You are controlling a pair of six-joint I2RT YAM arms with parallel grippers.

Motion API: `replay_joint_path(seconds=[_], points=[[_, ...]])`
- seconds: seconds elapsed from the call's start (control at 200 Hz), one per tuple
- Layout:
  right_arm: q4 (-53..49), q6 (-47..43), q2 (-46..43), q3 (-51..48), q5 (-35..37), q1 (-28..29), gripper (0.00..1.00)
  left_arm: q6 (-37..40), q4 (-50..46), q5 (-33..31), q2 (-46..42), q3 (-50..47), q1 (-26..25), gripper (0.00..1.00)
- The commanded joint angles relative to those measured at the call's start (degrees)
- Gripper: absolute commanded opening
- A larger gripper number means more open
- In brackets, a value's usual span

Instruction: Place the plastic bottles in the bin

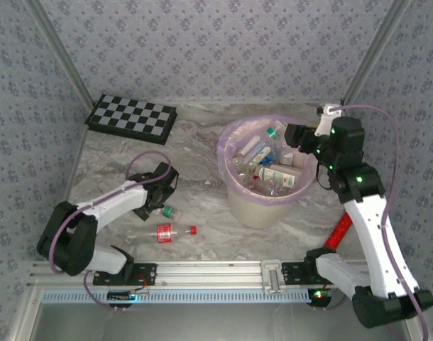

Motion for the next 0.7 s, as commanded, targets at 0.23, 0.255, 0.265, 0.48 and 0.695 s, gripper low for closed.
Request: replay_joint_path(seconds=[0.23, 0.255, 0.265, 0.48, 0.695], points=[[2.2, -2.5, -7.6, -4.8, 1.3, -0.3, 0.74, 22.2, 9.9, -1.0, 5.3, 5.8, 0.3, 0.99], [2.2, -2.6, -7.8, -5.3, 1.6, -0.3, 0.74, 22.7, 10.2, -0.8, 5.1, 5.9, 0.1, 0.99], [2.3, -2.7, -7.9, -5.4, 1.6, -0.4, 0.74, 22.9, 10.4, -0.7, 5.1, 5.9, 0.0, 0.99], [2.7, -1.6, -6.0, -4.7, -0.6, -0.6, 0.75, 27.2, 10.4, 0.9, 3.9, 5.8, -2.0, 0.99], [3.0, 0.4, -6.3, -6.1, -0.3, -0.6, 0.75, 24.0, 2.7, 2.4, 1.0, 4.1, -2.7, 0.99]])
